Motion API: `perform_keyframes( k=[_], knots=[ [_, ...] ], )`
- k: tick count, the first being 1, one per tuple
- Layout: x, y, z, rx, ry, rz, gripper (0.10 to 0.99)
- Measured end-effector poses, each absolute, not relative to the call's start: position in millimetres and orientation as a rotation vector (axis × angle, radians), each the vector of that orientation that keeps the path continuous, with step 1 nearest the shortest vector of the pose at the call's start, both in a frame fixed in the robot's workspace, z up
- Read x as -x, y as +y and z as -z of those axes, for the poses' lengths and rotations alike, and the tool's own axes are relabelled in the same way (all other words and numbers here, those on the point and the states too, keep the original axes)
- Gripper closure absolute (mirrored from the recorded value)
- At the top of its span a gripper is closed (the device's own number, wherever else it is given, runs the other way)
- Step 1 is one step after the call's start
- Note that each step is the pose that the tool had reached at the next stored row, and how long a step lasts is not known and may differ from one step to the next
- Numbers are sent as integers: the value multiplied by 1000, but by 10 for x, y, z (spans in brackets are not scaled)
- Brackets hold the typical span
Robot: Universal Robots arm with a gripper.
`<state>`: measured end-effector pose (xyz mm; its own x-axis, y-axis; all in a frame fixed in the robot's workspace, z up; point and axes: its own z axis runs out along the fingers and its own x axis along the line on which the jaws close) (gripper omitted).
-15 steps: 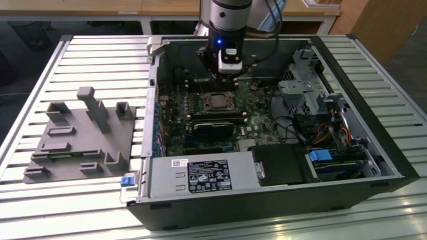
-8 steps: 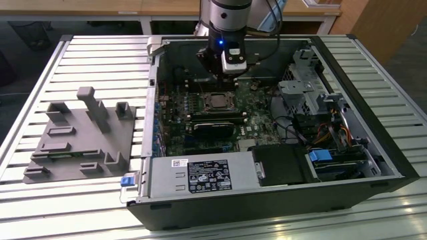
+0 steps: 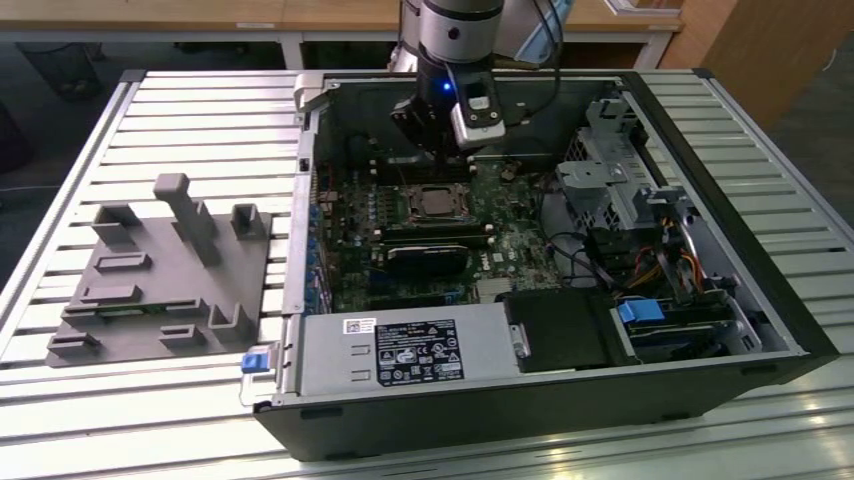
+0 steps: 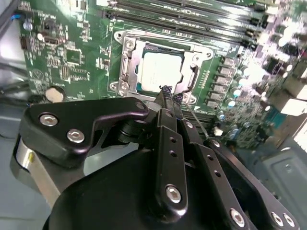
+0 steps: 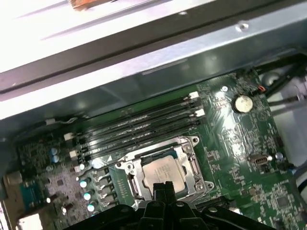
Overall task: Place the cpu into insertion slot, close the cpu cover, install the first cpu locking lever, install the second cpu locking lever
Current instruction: 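Install the first cpu locking lever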
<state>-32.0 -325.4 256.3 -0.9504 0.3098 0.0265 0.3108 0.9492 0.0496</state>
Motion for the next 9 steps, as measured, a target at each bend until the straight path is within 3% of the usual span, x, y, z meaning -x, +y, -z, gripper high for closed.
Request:
perform_keyframes(
  k=[9],
  knots=[
    [320,-3254,-2558,244,-3110,81,965]
  ],
)
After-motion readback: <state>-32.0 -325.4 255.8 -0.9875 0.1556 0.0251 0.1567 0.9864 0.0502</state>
